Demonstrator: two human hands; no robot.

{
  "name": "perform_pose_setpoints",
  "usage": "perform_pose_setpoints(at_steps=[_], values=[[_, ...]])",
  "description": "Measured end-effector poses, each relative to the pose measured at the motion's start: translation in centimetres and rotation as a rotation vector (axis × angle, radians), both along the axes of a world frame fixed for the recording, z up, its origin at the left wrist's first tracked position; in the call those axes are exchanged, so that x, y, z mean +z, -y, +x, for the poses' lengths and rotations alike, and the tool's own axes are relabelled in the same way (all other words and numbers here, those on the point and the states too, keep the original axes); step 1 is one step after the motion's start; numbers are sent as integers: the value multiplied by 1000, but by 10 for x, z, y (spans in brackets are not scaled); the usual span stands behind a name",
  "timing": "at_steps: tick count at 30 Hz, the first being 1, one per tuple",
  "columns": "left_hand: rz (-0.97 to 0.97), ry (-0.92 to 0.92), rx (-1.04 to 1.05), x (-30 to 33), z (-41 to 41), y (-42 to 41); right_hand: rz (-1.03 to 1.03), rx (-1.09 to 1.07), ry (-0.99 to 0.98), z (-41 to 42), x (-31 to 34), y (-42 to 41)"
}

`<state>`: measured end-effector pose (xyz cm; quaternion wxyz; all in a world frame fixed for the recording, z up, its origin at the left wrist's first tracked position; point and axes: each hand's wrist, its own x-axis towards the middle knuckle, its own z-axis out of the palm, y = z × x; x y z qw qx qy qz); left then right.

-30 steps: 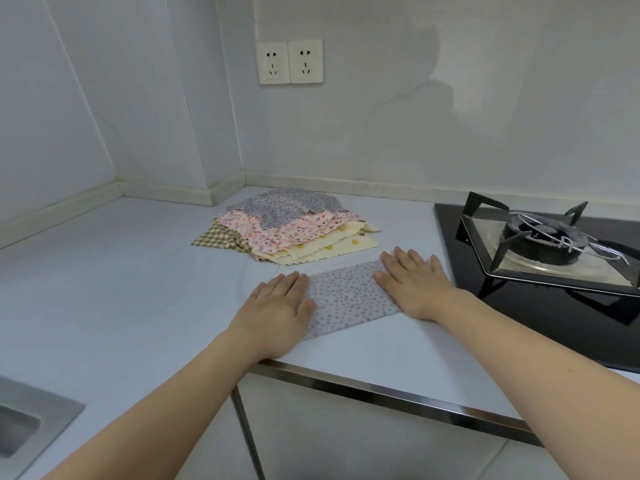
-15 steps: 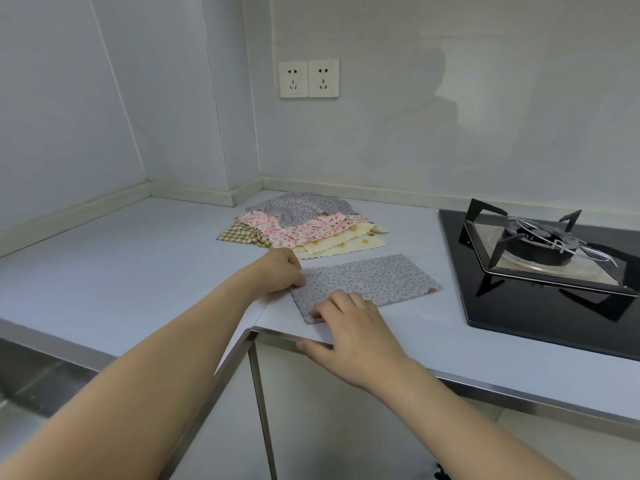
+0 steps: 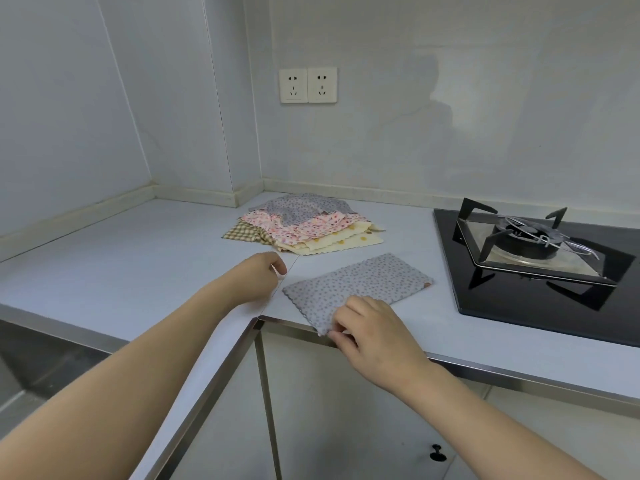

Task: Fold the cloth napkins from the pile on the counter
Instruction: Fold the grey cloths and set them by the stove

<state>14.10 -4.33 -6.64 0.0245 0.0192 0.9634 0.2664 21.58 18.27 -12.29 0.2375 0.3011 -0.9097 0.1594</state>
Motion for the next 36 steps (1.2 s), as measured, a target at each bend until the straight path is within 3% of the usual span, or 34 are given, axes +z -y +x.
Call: perform_pose_setpoints(at_steps=[5, 8, 10, 14, 17, 19, 21, 24, 30, 36], values=[[56, 9, -83, 2, 16, 4, 106, -31, 103, 5, 9, 13], [15, 21, -173, 2, 24, 2, 152, -18, 56, 5, 4, 27], [-56, 56, -252, 3, 31, 1, 29, -17, 107, 4, 6, 22], [-271, 15, -379, 3, 38, 0, -381, -100, 387, 8, 22, -4], [-107, 22, -365, 3, 36, -10, -665, -168, 500, 8, 31, -21], [64, 26, -374, 5, 34, -20, -734, -198, 579, 7, 34, -30], [193, 54, -353, 7, 31, -29, -737, -230, 626, 6, 35, -38], [229, 126, -320, 5, 24, -40, -731, -280, 621, 2, 36, -49], [376, 88, -181, 0, 1, -78, -499, -390, 594, -33, 54, -81], [102, -151, -51, -6, -38, -126, -399, -431, 558, -84, 61, -103]])
